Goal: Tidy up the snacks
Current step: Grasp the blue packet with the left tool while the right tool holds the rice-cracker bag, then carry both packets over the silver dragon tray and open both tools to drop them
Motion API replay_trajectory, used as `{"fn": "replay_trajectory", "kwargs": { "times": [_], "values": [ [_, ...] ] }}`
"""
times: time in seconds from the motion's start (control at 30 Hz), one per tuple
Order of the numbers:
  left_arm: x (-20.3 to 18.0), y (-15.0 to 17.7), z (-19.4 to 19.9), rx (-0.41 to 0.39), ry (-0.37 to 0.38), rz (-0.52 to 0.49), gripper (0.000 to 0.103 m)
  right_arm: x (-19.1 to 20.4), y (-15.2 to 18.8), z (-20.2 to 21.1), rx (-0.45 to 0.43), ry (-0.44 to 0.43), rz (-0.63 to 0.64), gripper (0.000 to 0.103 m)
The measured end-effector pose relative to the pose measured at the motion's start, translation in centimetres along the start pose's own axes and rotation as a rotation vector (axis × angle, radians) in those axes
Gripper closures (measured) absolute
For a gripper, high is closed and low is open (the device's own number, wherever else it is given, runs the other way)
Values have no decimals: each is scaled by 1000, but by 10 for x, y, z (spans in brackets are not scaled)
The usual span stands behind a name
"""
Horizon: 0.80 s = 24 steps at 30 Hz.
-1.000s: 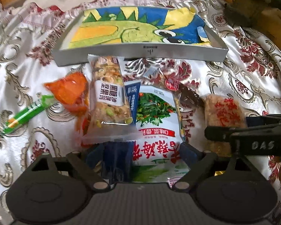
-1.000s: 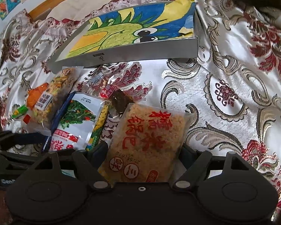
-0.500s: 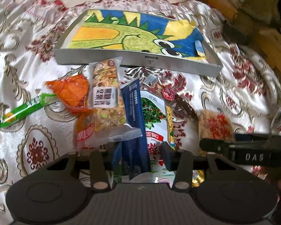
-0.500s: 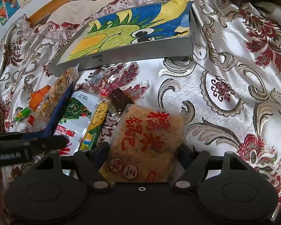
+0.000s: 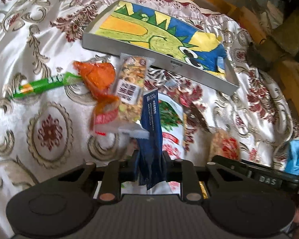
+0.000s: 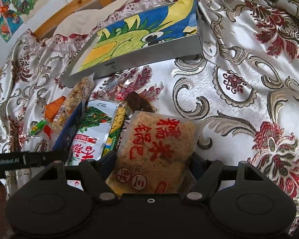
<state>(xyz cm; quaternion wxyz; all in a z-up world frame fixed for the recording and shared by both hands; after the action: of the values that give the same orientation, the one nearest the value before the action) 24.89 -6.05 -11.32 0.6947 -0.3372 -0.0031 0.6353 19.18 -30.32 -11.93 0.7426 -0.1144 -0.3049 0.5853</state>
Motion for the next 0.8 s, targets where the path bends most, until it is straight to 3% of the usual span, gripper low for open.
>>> {"fn": "replay_trajectory", "kwargs": {
  "times": [0.27, 0.43, 0.63, 0.8],
  "values": [
    [-35, 16, 21, -39, 111, -56, 80, 12, -1, 29, -84, -17, 46, 26],
    [-44, 10, 26, -125, 158, -60, 79, 10, -16, 41, -173, -2, 70, 26],
    [-53, -21, 22, -240, 116, -61, 79, -1, -47, 33, -318, -21, 68, 26],
    [-65, -67, 6, -337, 144, -60, 79, -12, -82, 21, -464, 18, 76, 26]
  ]
}}
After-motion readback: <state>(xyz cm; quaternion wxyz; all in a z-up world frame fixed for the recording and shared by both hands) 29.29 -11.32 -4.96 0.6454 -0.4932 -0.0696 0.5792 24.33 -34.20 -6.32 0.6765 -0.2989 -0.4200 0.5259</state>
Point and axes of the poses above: each gripper's, at about its wrist camera, not at the fingertips, and z roughly against the way its jaws point, x to its left, y to its underside, the point moved 4 cm from there along -z, roughly the way its jaws point, and after that the axes turned 4 degrees about -x, right-handed, at the moved point
